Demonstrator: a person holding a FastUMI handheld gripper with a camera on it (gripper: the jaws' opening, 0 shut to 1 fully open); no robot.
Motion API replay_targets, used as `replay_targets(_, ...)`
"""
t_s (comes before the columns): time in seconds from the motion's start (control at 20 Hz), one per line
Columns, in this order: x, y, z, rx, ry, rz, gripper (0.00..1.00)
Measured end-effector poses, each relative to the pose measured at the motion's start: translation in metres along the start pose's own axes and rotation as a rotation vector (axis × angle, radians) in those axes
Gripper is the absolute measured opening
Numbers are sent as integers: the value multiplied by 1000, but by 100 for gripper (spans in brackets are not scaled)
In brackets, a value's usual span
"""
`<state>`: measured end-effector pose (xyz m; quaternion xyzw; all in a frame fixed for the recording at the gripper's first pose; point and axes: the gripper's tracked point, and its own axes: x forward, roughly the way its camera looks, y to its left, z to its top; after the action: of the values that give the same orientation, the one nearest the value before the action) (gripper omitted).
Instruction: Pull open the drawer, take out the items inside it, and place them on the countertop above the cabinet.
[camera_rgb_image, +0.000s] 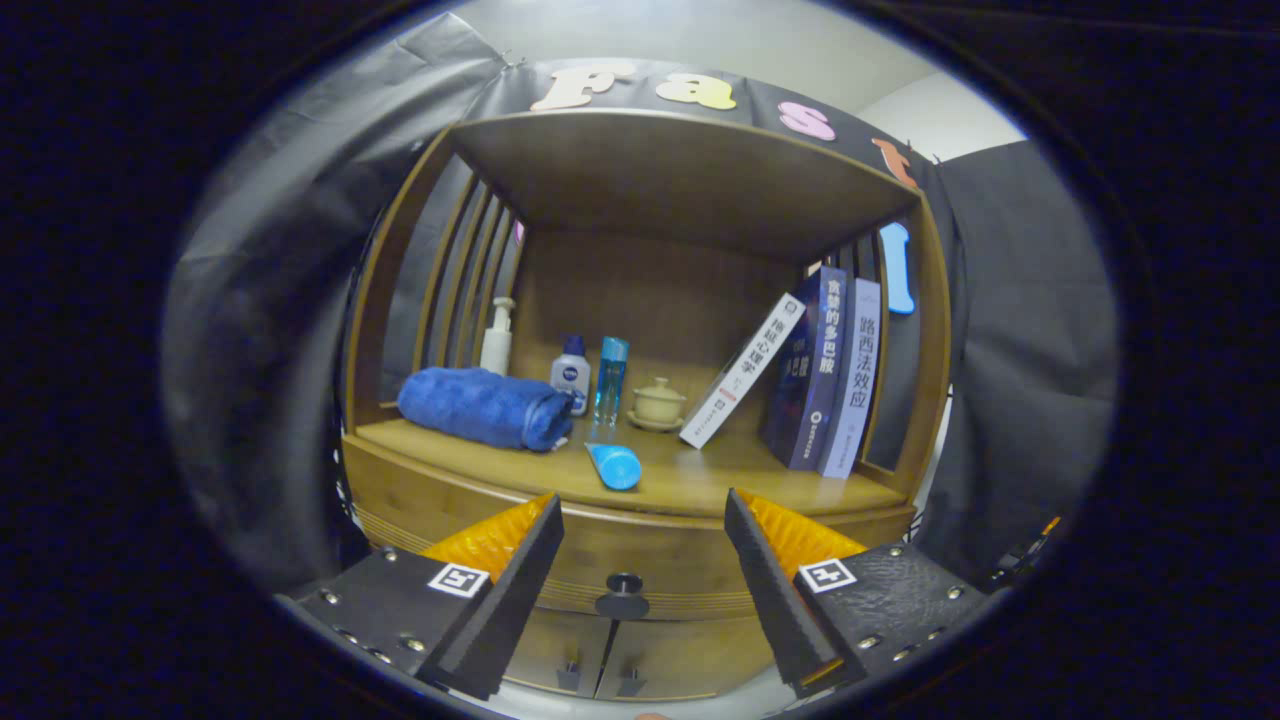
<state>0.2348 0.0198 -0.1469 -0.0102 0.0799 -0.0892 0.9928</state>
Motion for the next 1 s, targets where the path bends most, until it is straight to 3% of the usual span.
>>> replay_targets(0.3, -64, -12, 73, 11, -85, 67, 97)
replay_targets(0.6, -130, -26, 112, 13, -133, 117, 97)
replay_targets(1.0, -183, -56, 129, -25, -193, 65, 97)
